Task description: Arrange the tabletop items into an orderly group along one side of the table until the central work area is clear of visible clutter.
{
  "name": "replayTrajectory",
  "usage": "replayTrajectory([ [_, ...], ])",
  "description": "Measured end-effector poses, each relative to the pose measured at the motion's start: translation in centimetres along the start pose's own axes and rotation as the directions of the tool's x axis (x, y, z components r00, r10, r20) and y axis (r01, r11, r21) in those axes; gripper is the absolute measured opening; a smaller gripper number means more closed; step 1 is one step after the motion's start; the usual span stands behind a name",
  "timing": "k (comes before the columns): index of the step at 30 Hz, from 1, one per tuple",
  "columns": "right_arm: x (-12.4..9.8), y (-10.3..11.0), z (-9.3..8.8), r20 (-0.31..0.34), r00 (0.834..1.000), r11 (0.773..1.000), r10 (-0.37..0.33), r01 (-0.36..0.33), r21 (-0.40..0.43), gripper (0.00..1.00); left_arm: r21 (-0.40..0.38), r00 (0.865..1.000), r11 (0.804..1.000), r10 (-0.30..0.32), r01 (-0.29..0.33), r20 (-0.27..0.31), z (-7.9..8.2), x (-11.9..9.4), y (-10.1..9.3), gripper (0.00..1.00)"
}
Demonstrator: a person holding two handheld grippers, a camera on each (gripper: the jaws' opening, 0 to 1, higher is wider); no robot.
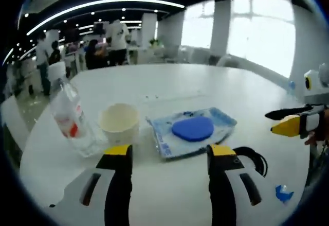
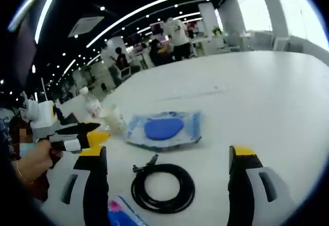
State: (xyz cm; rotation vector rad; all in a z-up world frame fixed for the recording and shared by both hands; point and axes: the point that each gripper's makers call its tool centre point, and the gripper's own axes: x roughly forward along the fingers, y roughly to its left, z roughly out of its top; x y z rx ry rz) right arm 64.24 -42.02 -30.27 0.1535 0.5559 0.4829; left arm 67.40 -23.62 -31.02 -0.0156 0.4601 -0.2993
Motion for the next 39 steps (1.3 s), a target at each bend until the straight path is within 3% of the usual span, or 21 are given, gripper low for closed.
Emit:
replayTrajectory([
  [3, -1.1, 1.2, -1.1, -0.022, 0.999, 1.000, 0.024, -0.024, 0.008, 0.99, -0.007, 0.999, 1.000, -0.020, 0.020, -0.026, -0.5, -0.7, -0.6, 0.60],
  [6, -2.1, 2.3, -2.7, -0.061, 0.997, 0.999, 0.049, -0.049, 0.005, 0.99, 0.038, 0.999, 0.998, -0.041, 0.042, -0.028, -0.7, -1.3, -1.4, 0.66],
  [8, -2.5, 2.6, -3.5, -0.079, 0.995, 0.998, 0.063, -0.063, -0.001, 0.99, 0.050, 0.997, 0.996, -0.073, 0.074, -0.029, -0.8, -1.8, -2.2, 0.69],
  [9, -2.8, 2.7, -3.9, -0.086, 0.994, 0.998, 0.066, -0.066, 0.010, 0.99, 0.070, 0.991, 0.988, -0.135, 0.136, -0.026, -0.7, -2.2, -3.4, 0.70],
  [11, -3.2, 3.0, -4.6, -0.105, 0.991, 0.997, 0.079, -0.078, 0.014, 0.99, 0.083, 0.986, 0.983, -0.162, 0.165, -0.036, -0.7, -2.8, -4.2, 0.75],
  [14, -4.0, 3.3, -5.3, -0.111, 0.991, 0.997, 0.080, -0.078, 0.020, 0.99, 0.128, 0.980, 0.973, -0.196, 0.194, 0.009, 0.2, -3.7, -5.1, 0.79],
  [15, -4.4, 3.4, -5.5, -0.116, 0.990, 0.997, 0.076, -0.073, 0.022, 0.99, 0.149, 0.972, 0.963, -0.231, 0.223, 0.038, 0.8, -4.0, -5.6, 0.80],
  [20, -6.1, 4.3, -6.4, -0.131, 0.988, 0.996, 0.087, -0.084, 0.027, 0.97, 0.117, 0.957, 0.953, -0.287, 0.280, 0.050, 1.3, -5.6, -6.1, 0.90],
  [25, -7.1, 4.7, -9.3, -0.224, 0.970, 0.995, 0.099, -0.092, 0.044, 0.94, 0.164, 0.950, 0.939, -0.309, 0.301, 0.030, 0.8, -7.2, -6.7, 0.96],
  [28, -7.2, 4.3, -10.7, -0.271, 0.957, 0.995, 0.098, -0.088, 0.050, 0.90, 0.174, 0.956, 0.943, -0.292, 0.282, 0.034, 1.2, -7.7, -6.7, 0.98],
  [33, -7.4, 4.1, -11.5, -0.296, 0.951, 0.996, 0.087, -0.085, 0.019, 0.87, 0.167, 0.950, 0.940, -0.309, 0.298, 0.042, 1.9, -8.9, -7.2, 0.99],
  [39, -7.7, 4.7, -13.2, -0.343, 0.934, 0.995, 0.098, -0.086, 0.048, 0.77, 0.205, 0.945, 0.926, -0.327, 0.316, 0.020, 1.2, -10.3, -7.8, 0.99],
])
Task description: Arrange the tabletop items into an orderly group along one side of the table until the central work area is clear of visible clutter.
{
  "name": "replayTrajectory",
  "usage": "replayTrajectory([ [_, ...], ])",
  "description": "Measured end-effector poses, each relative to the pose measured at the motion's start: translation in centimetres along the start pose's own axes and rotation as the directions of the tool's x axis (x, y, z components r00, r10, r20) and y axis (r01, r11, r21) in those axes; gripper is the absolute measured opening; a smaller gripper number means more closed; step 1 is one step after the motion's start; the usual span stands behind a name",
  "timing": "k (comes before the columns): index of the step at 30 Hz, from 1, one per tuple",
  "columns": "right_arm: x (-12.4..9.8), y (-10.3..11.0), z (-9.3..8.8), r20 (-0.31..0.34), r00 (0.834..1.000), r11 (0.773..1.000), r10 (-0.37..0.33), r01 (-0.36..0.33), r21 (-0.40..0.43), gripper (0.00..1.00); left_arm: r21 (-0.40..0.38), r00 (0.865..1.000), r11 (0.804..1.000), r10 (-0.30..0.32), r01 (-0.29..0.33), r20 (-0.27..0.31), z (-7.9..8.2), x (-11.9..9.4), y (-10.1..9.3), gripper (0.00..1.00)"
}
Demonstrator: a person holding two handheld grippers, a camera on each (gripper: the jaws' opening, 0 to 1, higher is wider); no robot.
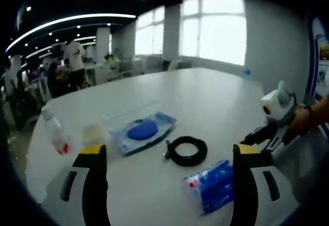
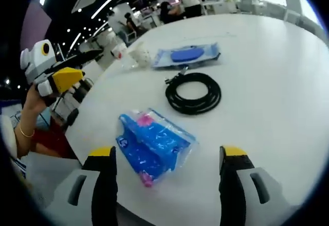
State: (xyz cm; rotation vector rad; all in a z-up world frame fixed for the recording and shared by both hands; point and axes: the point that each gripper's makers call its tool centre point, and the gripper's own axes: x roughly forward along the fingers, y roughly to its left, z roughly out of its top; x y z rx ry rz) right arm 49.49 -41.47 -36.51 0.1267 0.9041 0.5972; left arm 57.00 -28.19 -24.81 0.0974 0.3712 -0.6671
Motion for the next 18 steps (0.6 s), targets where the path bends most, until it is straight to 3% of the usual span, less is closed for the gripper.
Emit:
replayTrajectory([
  [1, 0.1, -0.1, -0.9, -0.044, 0.999, 1.000, -0.006, 0.007, 0.017, 0.71, 0.010, 1.000, 1.000, -0.011, 0.011, 0.029, 0.3, -0.1, -0.1, 0.99],
  [4, 0.6, 0.0, -2.1, -0.095, 0.996, 1.000, -0.001, 0.004, 0.028, 0.57, -0.037, 1.000, 0.999, -0.017, 0.017, 0.003, -0.6, -0.3, 0.0, 0.99],
  [9, 1.2, -0.1, -2.1, -0.101, 0.995, 1.000, -0.013, 0.015, 0.022, 0.51, 0.008, 0.999, 1.000, 0.013, -0.013, -0.034, -1.6, -1.4, 0.5, 0.99],
  [13, 1.6, -0.5, -2.1, -0.107, 0.993, 0.999, -0.051, 0.050, -0.010, 0.43, -0.062, 0.999, 0.997, 0.044, -0.046, -0.025, -1.7, -2.2, 1.7, 0.99],
  [18, 1.7, -0.8, -2.4, -0.111, 0.991, 0.997, -0.074, 0.074, -0.006, 0.37, -0.073, 0.998, 0.996, 0.056, -0.059, -0.039, -2.0, -3.3, 1.9, 0.99],
])
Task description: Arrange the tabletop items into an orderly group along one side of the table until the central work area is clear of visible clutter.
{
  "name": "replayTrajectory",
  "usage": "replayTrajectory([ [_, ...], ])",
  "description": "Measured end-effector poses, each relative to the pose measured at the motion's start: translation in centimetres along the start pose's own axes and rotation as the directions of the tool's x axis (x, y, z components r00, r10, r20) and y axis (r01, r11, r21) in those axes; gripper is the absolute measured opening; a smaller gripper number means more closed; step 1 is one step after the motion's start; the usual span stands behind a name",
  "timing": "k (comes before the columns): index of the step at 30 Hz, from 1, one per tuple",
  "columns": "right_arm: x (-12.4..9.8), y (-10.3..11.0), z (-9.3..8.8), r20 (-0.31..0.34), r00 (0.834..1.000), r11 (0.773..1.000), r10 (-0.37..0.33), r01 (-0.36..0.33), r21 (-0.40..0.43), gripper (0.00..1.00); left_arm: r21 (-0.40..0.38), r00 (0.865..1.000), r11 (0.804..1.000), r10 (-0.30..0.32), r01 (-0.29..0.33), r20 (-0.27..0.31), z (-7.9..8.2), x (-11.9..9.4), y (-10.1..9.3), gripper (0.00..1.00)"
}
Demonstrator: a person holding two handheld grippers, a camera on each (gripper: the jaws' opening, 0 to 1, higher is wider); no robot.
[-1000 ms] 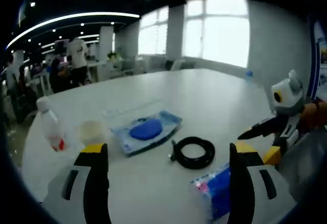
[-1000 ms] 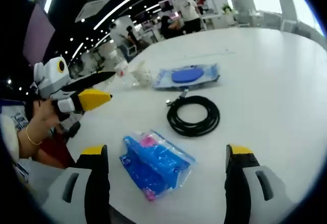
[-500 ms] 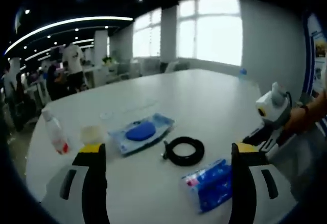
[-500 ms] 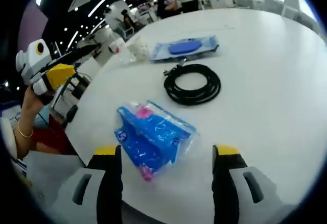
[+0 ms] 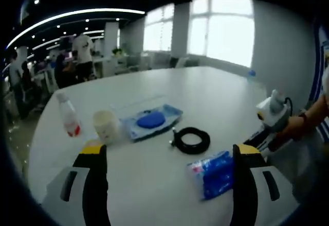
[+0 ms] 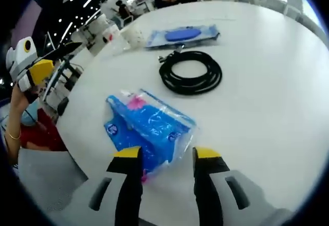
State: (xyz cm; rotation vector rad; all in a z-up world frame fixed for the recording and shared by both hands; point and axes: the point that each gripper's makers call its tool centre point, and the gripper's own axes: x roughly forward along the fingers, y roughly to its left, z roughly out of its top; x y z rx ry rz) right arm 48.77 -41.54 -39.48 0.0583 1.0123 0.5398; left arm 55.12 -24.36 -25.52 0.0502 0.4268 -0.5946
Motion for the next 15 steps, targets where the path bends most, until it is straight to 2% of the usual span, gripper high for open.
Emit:
replayTrajectory([
  [3, 0.1, -0.2, 0.1, 0.001, 1.000, 0.999, -0.021, 0.021, -0.025, 0.31, 0.003, 1.000, 1.000, -0.001, 0.001, -0.008, -0.2, -0.5, -0.4, 0.99],
  [8, 0.1, -1.0, 0.1, 0.001, 0.998, 0.998, -0.057, 0.057, -0.019, 0.21, 0.037, 0.999, 0.999, 0.014, -0.012, -0.035, -0.5, -1.4, -1.1, 0.99],
  [11, 0.2, -1.0, 0.1, 0.000, 0.998, 0.998, -0.061, 0.061, -0.022, 0.20, 0.049, 1.000, 0.999, 0.007, -0.006, -0.029, -0.2, -1.7, -1.5, 0.99],
  [15, 0.2, -1.0, -0.1, -0.012, 0.999, 0.999, -0.051, 0.051, -0.010, 0.11, 0.028, 0.999, 1.000, 0.003, -0.002, -0.032, -0.1, -1.9, -2.1, 0.98],
])
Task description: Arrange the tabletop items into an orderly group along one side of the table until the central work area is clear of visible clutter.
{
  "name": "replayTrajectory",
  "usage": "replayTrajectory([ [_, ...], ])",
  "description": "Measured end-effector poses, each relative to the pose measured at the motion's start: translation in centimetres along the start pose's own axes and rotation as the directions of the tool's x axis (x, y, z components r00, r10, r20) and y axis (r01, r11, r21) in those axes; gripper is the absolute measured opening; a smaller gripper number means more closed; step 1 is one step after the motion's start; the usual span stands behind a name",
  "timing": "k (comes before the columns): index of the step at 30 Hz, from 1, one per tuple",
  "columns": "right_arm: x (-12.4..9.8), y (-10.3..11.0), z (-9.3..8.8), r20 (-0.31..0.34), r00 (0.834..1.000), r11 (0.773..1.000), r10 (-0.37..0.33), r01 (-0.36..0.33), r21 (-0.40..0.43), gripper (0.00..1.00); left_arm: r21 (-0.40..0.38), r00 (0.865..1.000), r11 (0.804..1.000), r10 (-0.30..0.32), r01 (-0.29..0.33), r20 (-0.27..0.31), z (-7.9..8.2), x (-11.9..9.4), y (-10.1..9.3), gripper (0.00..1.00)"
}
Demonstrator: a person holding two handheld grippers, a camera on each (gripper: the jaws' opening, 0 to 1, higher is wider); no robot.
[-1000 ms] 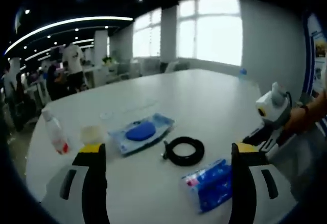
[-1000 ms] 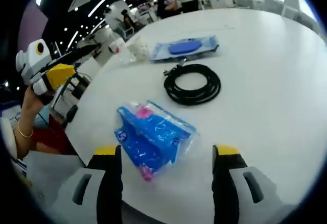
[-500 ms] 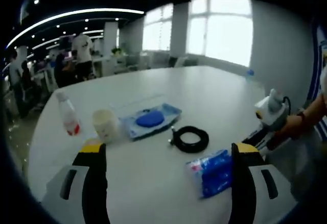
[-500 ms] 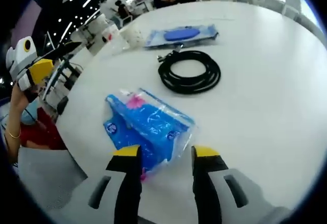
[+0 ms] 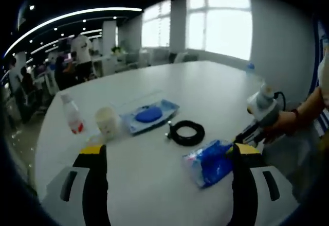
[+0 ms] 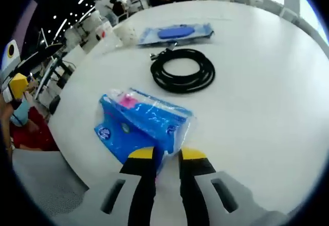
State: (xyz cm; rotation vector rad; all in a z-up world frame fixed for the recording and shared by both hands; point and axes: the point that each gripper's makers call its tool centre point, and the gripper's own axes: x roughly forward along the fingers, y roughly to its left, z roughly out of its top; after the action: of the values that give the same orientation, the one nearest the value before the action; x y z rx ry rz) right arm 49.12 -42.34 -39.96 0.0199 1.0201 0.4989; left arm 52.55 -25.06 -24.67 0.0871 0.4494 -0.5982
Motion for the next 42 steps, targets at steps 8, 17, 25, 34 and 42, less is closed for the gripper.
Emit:
replayTrajectory([
  [8, -0.4, 0.3, 0.6, 0.017, 1.000, 1.000, 0.023, -0.023, 0.013, 0.03, 0.038, 0.999, 0.999, 0.031, -0.029, -0.045, -1.6, 0.1, 0.1, 0.98],
  [17, -1.7, 1.3, 1.7, 0.051, 0.994, 0.995, 0.097, -0.097, -0.007, 0.02, 0.010, 0.998, 1.000, 0.010, -0.009, -0.065, -2.5, 0.5, -0.2, 0.99],
  [25, -3.0, 1.3, 2.5, 0.078, 0.988, 0.989, 0.131, -0.126, -0.074, 0.02, 0.025, 0.997, 0.999, 0.034, -0.033, -0.072, -2.7, 0.3, 0.6, 0.99],
  [34, -4.3, -0.2, 3.4, 0.115, 0.985, 0.985, 0.129, -0.113, -0.131, 0.02, 0.027, 0.996, 0.998, 0.059, -0.058, -0.065, -2.7, -0.1, 1.0, 0.99],
  [42, -5.1, -1.4, 4.9, 0.155, 0.975, 0.986, 0.162, -0.155, -0.055, 0.02, 0.027, 0.996, 0.998, 0.053, -0.051, -0.079, -3.1, 0.0, 0.9, 0.98],
])
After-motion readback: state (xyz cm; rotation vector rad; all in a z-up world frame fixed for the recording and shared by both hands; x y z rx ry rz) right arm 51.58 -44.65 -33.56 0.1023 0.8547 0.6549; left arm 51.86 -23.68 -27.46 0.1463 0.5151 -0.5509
